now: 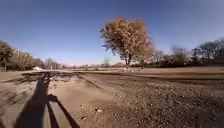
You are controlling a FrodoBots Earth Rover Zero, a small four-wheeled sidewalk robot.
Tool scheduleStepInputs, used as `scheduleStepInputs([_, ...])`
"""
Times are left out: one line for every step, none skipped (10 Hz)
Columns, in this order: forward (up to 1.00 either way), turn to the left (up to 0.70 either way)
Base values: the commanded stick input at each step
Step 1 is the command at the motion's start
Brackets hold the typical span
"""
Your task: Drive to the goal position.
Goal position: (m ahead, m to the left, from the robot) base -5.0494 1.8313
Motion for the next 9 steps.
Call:
scheduleStepInputs([0.5,0.0])
scheduleStepInputs([0.5,0.0])
scheduleStepInputs([0.5,0.0])
scheduleStepInputs([0.5,0.0])
scheduleStepInputs([0.5,0.0])
scheduleStepInputs([0.5,0.0])
scheduleStepInputs([0.5,0.0])
scheduleStepInputs([0.5,0.0])
scheduleStepInputs([0.5,0.0])
